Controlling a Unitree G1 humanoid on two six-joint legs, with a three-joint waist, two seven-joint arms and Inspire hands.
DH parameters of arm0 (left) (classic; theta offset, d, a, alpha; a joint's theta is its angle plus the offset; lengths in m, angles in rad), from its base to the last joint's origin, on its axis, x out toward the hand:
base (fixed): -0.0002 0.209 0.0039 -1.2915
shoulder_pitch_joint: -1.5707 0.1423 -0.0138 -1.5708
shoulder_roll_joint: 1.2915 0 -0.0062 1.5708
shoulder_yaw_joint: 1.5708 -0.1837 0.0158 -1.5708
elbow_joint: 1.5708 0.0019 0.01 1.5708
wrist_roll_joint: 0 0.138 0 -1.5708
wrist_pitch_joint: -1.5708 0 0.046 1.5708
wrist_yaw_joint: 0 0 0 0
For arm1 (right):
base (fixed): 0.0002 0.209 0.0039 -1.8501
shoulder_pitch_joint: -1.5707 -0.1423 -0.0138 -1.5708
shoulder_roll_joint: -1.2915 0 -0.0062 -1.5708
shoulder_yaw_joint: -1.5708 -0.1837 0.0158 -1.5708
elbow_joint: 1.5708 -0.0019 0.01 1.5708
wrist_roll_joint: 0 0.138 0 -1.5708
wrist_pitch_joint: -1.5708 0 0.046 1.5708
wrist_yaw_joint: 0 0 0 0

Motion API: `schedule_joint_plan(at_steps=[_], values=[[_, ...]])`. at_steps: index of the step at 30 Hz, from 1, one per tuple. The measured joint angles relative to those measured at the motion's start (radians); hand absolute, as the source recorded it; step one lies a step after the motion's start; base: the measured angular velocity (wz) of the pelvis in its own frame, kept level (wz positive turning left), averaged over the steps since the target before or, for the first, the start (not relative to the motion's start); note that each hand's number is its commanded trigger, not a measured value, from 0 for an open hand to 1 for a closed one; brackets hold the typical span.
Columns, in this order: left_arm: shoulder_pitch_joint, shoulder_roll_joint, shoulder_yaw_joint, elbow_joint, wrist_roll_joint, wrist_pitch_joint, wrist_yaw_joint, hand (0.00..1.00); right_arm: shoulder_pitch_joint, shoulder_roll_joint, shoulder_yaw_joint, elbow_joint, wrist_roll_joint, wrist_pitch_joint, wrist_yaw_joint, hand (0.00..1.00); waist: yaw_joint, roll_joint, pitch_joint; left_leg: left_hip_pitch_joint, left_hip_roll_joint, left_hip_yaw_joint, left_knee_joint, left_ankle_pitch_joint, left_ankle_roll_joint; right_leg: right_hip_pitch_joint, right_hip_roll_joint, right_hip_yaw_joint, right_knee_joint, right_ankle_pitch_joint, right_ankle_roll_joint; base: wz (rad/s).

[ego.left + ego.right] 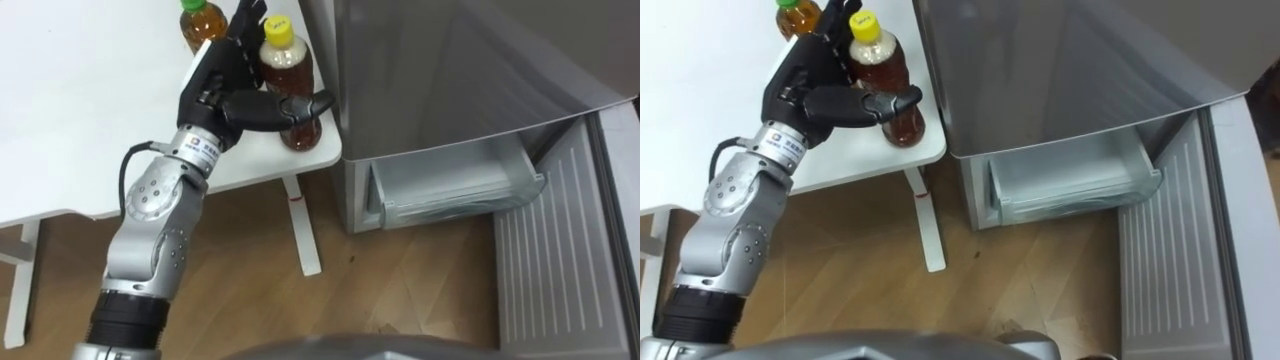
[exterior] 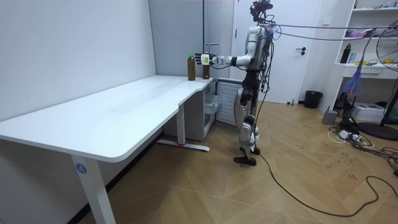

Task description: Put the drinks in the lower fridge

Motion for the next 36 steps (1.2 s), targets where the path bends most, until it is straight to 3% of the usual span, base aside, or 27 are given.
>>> schedule_joint_plan(at_steps=[12, 13, 14, 16, 17, 28, 36], values=[[-0.013, 0.001, 0.001, 0.019, 0.000, 0.001, -0.002, 0.00, 0.009, -0.002, 0.000, -0.013, 0.000, 0.002, 0.006, 0.00, -0.010, 0.006, -0.0079, -0.013, 0.002, 0.025, 0.007, 0.000, 0.000, -0.011, 0.000, 0.002, 0.004, 0.000, 0.000, 0.00], [-0.013, 0.001, 0.001, 0.019, 0.000, 0.001, -0.002, 0.17, 0.009, -0.002, 0.000, -0.014, 0.000, 0.002, 0.006, 0.00, -0.010, 0.006, -0.0083, -0.013, 0.002, 0.025, 0.007, 0.000, 0.000, -0.011, 0.000, 0.002, 0.003, 0.000, 0.000, 0.00], [-0.013, 0.001, 0.001, 0.019, 0.000, 0.003, -0.002, 0.44, 0.009, -0.002, 0.000, -0.016, 0.000, 0.002, 0.006, 0.00, -0.010, 0.007, -0.0085, -0.013, 0.002, 0.025, 0.007, 0.000, 0.000, -0.011, 0.000, 0.001, 0.003, 0.000, 0.000, 0.00], [-0.013, 0.001, 0.001, 0.019, 0.000, 0.006, -0.002, 0.85, 0.009, -0.002, 0.000, -0.018, 0.000, 0.002, 0.006, 0.00, -0.010, 0.008, -0.0094, -0.012, 0.002, 0.025, 0.007, 0.000, 0.000, -0.010, 0.000, 0.001, 0.003, 0.000, 0.000, 0.00], [-0.013, 0.001, 0.001, 0.021, 0.000, 0.009, -0.001, 1.00, 0.009, -0.002, 0.000, -0.019, 0.000, 0.002, 0.006, 0.00, -0.010, 0.009, -0.0099, -0.012, 0.002, 0.026, 0.007, 0.000, 0.000, -0.010, 0.000, 0.001, 0.003, 0.000, 0.000, 0.00], [-0.018, 0.009, 0.001, 0.044, 0.000, 0.020, 0.001, 1.00, 0.008, -0.003, 0.000, -0.019, 0.000, 0.005, 0.006, 0.00, -0.013, 0.009, -0.0089, -0.010, 0.002, 0.025, 0.006, 0.000, 0.000, -0.010, 0.000, 0.003, 0.003, 0.000, 0.000, 0.00], [-0.022, 0.023, -0.018, 0.070, 0.035, 0.069, -0.001, 1.00, -0.002, -0.004, -0.001, -0.020, -0.001, 0.013, 0.006, 0.00, -0.017, 0.005, -0.0021, -0.018, 0.002, 0.025, 0.006, 0.000, 0.000, -0.016, 0.001, 0.002, 0.002, 0.000, 0.000, 0.00]])
